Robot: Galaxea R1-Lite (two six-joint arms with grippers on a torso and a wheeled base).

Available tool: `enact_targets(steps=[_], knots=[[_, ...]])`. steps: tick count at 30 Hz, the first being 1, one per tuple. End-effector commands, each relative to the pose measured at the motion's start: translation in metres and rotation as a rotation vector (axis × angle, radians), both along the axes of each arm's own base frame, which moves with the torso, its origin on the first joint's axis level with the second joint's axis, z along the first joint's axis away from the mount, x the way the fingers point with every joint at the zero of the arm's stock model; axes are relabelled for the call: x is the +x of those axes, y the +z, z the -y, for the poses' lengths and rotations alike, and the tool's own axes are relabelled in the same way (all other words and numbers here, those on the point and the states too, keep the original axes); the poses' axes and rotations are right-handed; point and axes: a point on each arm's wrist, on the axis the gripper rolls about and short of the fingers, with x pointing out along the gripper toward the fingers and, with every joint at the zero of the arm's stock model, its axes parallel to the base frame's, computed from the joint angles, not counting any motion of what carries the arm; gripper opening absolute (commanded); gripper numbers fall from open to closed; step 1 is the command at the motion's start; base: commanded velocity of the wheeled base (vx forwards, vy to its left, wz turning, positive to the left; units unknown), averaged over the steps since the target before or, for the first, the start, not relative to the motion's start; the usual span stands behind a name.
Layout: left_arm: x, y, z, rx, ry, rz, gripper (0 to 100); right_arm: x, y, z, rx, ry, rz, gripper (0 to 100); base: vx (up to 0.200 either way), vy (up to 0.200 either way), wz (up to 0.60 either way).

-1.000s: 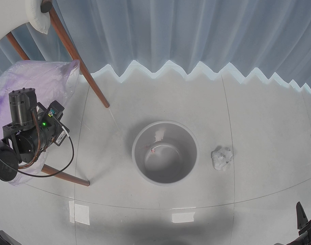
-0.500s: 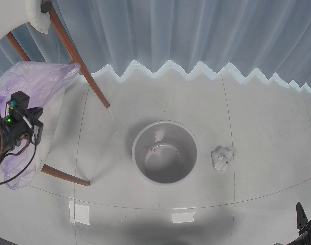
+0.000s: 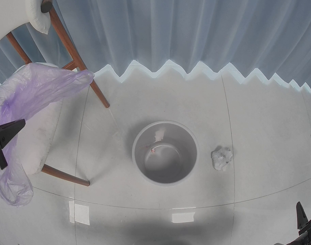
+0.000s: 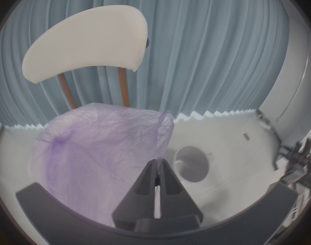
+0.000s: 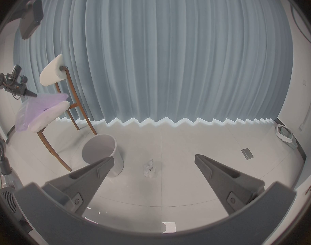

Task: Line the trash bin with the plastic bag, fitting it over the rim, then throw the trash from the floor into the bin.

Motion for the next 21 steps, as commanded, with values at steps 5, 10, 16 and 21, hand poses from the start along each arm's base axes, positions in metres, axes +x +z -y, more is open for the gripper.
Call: enact_targets(steps=[5,10,16,21], knots=[[-0.018,0.010,0.003,-0.165,-0.211,0.070,0,0.000,-0.005,0.000,0.001,-0.002,-0.002,100,0.000,0.000,0.00],[-0.026,0.014,0.008,-0.252,-0.386,0.087,0,0.000,-0.005,0.000,0.001,-0.003,-0.002,100,0.000,0.000,0.00],[-0.026,0.024,0.020,-0.267,-0.557,0.092,0,0.000,-0.005,0.000,0.003,-0.003,-0.003,100,0.000,0.000,0.00],[-0.022,0.025,0.039,-0.278,-0.716,0.048,0,0.000,-0.005,0.000,0.004,-0.006,-0.003,100,0.000,0.000,0.00]])
